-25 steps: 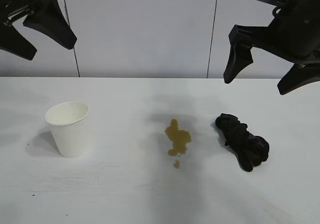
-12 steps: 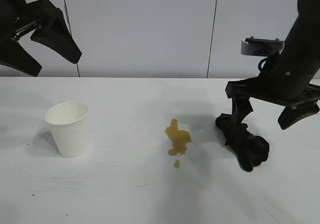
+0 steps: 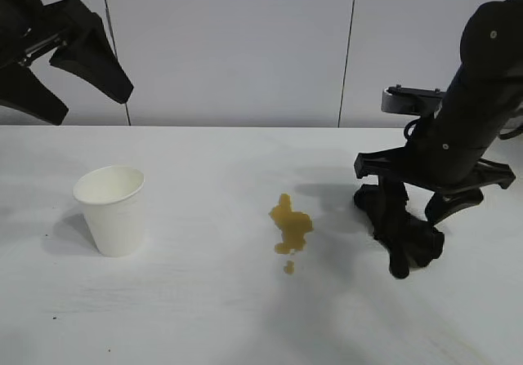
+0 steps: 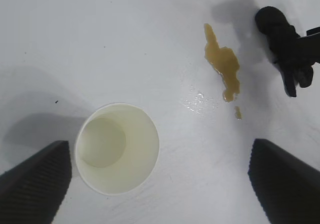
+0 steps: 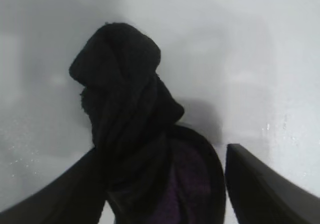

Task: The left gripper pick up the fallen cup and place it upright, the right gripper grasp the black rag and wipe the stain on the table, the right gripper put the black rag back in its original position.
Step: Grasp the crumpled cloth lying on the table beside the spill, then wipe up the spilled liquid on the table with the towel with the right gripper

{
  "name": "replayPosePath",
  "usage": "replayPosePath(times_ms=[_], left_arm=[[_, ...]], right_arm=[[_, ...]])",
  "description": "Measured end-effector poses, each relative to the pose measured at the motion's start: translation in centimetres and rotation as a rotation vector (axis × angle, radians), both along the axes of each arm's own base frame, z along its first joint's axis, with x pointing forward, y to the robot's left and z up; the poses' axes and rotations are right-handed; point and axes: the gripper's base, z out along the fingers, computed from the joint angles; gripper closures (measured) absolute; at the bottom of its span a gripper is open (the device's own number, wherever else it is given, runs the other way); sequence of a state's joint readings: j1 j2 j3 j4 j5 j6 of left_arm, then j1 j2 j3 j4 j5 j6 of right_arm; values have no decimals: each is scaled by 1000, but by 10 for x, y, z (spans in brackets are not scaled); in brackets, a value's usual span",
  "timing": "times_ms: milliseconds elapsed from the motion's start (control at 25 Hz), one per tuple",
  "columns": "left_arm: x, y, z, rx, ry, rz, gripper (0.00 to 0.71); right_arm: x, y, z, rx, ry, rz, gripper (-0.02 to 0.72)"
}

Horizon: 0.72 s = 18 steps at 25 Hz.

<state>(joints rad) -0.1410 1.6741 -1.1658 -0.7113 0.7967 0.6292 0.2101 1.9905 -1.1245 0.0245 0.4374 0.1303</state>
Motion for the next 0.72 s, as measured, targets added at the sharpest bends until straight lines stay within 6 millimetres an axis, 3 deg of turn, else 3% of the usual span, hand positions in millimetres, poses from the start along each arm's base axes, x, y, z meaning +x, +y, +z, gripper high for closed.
replayPosePath(times_ms=[160, 360, 480, 640, 720], left_arm=[[0, 0, 0, 0, -1, 1, 16], [0, 0, 0, 1, -4, 3, 16], [0, 0, 0, 1, -4, 3, 16], [0, 0, 0, 1, -4, 3, 16], [0, 0, 0, 1, -4, 2, 16]], right_arm=[[8, 11, -3, 3, 18, 14, 579], [15, 16, 5, 24, 60, -1, 582], [19, 26, 27, 78, 55, 9, 582], [20, 59, 72, 158, -23, 78, 582], [14, 81, 79, 175, -38, 129, 582]])
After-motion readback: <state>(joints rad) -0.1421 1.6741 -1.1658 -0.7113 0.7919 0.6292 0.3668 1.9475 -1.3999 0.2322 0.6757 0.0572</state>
